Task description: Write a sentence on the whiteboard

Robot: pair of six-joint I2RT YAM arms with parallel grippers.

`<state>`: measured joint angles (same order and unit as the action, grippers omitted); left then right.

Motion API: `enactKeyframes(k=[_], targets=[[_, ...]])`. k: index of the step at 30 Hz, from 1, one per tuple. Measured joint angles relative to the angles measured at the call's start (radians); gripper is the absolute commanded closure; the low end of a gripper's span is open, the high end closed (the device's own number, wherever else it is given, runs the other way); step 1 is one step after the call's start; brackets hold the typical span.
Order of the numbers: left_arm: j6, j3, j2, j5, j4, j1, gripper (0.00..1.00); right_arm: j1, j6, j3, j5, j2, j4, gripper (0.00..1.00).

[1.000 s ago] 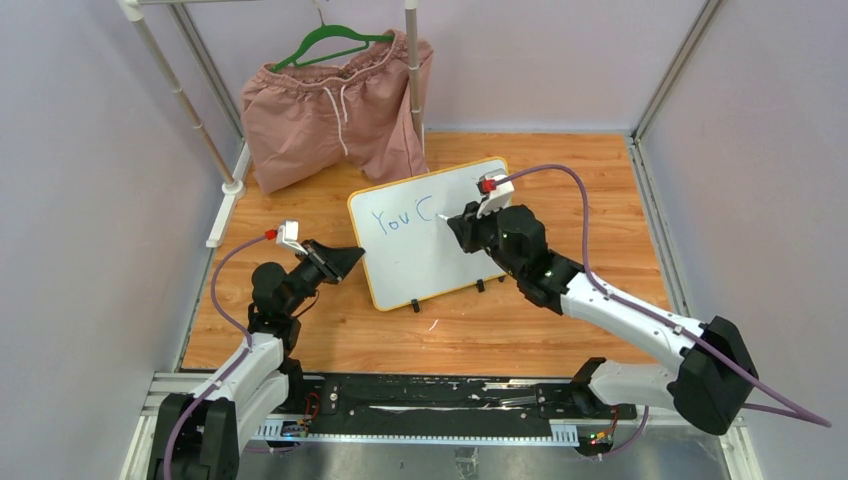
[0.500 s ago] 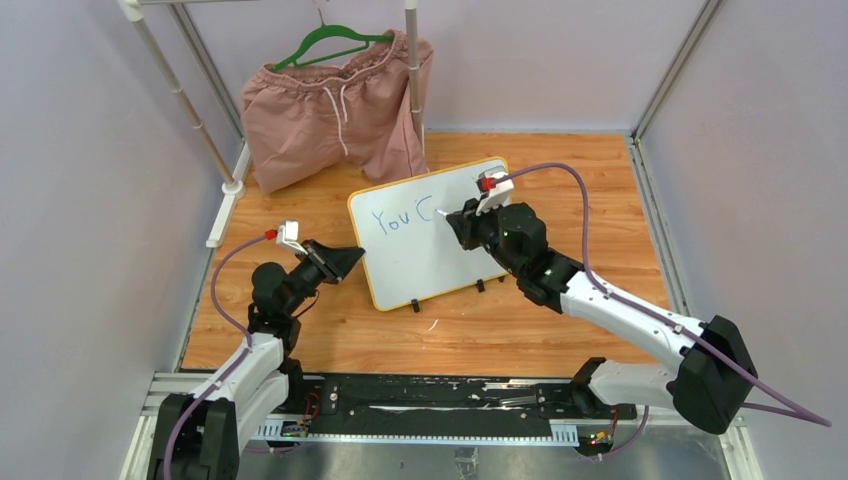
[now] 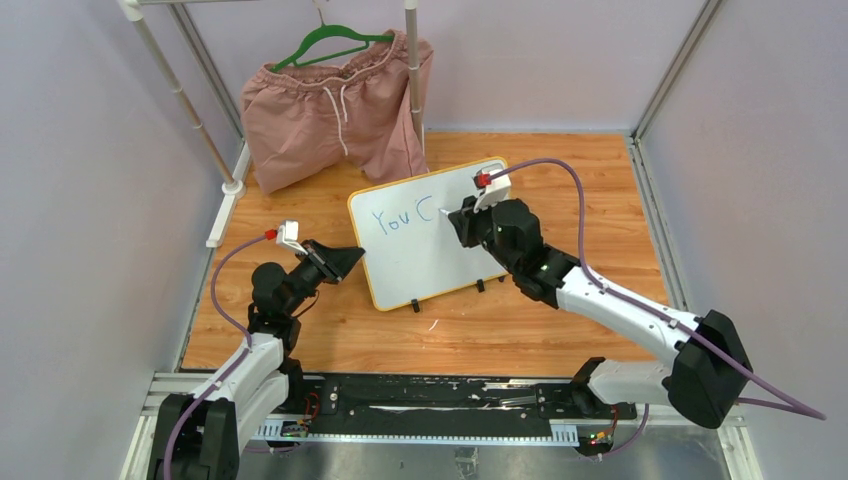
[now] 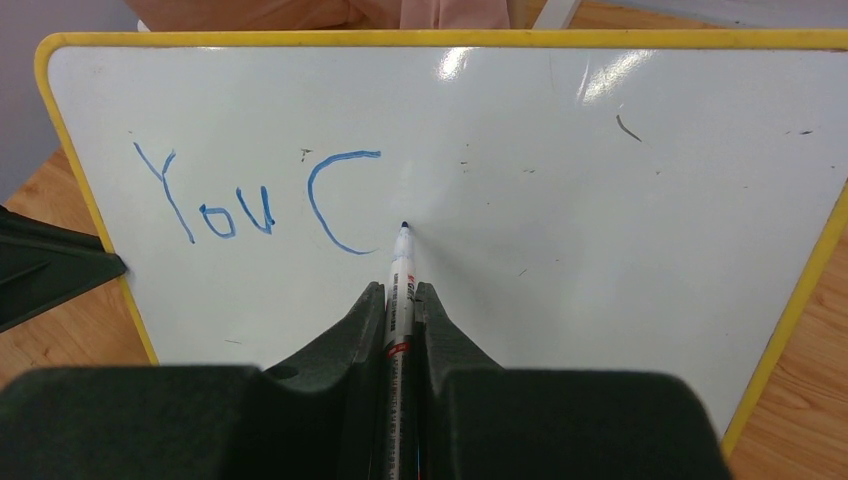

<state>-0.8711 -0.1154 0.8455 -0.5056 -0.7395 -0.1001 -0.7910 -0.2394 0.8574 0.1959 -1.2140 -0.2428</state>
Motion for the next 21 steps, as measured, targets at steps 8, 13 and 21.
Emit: enactKeyframes(k=[8,13,21], targets=[[0.000,0.003,-0.001,0.000,0.000,0.000,1.00,0.002,0.000,0.019,0.003,-0.019,0.004,1.00],[0.000,0.005,-0.003,0.000,0.000,0.000,1.00,0.002,0.000,0.026,-0.012,-0.024,0.002,1.00],[0.000,0.005,-0.003,0.000,0.000,0.000,1.00,0.002,0.000,0.030,-0.065,-0.037,-0.003,1.00]])
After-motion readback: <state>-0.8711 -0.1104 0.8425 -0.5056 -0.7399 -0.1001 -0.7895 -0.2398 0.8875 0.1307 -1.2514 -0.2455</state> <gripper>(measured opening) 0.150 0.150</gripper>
